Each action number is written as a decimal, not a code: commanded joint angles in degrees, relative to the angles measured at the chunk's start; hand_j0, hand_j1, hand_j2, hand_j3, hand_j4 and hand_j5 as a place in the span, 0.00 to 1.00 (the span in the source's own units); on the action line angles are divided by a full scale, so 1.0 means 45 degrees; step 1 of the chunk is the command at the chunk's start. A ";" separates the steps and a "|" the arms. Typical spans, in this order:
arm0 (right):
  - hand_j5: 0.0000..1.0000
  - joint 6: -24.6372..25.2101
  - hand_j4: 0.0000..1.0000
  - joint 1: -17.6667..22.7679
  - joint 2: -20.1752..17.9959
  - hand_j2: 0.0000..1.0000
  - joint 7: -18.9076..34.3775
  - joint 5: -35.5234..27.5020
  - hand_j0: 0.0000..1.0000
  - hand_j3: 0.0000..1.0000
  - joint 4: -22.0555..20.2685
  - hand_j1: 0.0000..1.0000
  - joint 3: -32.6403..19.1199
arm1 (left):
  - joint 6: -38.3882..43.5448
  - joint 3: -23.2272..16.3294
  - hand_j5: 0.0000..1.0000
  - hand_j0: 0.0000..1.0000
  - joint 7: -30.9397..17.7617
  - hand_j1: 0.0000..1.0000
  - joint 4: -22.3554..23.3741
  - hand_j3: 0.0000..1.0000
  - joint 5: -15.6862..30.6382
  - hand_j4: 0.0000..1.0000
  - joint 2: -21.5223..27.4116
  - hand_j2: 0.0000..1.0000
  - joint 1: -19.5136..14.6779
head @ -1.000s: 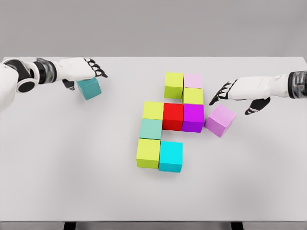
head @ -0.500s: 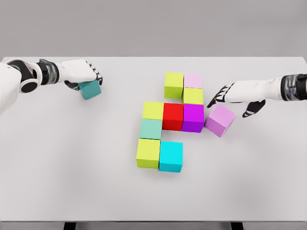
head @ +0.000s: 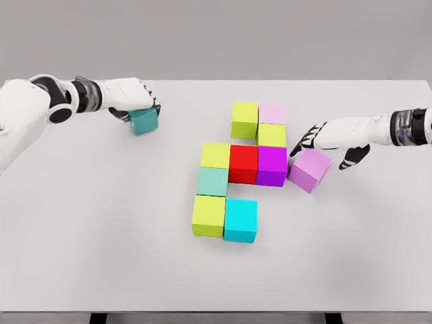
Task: Assemble the squares on the desktop into the number 2
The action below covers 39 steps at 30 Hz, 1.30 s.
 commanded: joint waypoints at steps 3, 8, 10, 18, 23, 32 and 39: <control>0.92 0.0031 0.92 0.0000 0.0003 0.92 -0.0004 0.0036 0.92 0.92 0.0012 0.92 -0.0012 | 0.0009 0.0024 0.67 0.67 0.0002 0.67 0.0132 0.67 0.0031 0.67 -0.0485 0.67 -0.0078; 0.92 0.0031 0.92 0.0098 0.0159 0.92 -0.0004 0.0231 0.92 0.92 0.0012 0.92 0.0007 | 0.0009 0.0024 0.67 0.67 0.0002 0.67 0.0346 0.67 0.0051 0.67 -0.0739 0.67 -0.0234; 0.92 0.0031 0.92 0.0098 0.0178 0.92 -0.0004 0.0231 0.92 0.92 0.0012 0.92 0.0007 | 0.0009 0.0024 0.67 0.67 0.0002 0.67 0.0327 0.67 0.0051 0.67 -0.0857 0.67 -0.0274; 0.89 0.0031 0.89 0.0098 0.0198 0.89 -0.0004 0.0329 0.89 0.89 0.0110 0.89 0.0203 | 0.0009 0.0004 0.69 0.69 -0.0114 0.69 0.0229 0.69 0.0031 0.69 -0.1403 0.69 -0.0352; 0.83 0.0031 0.83 0.0098 0.0198 0.83 -0.0004 0.0505 0.83 0.83 0.0110 0.83 0.0203 | 0.0009 0.0004 0.69 0.69 -0.0251 0.69 0.0269 0.69 0.0031 0.69 -0.1599 0.69 -0.0430; 0.76 0.0031 0.76 0.0117 0.0198 0.76 -0.0004 0.0836 0.76 0.76 0.0091 0.76 0.0281 | 0.0009 -0.0015 0.71 0.71 -0.0251 0.71 0.0308 0.71 0.0031 0.71 -0.1989 0.71 -0.0508; 0.77 0.0031 0.77 0.0215 0.0276 0.77 -0.0004 0.1032 0.77 0.77 0.0110 0.77 0.0339 | 0.0009 0.0004 1.00 1.00 -0.0251 1.00 0.0581 1.00 0.0051 1.00 -0.1970 1.00 -0.0508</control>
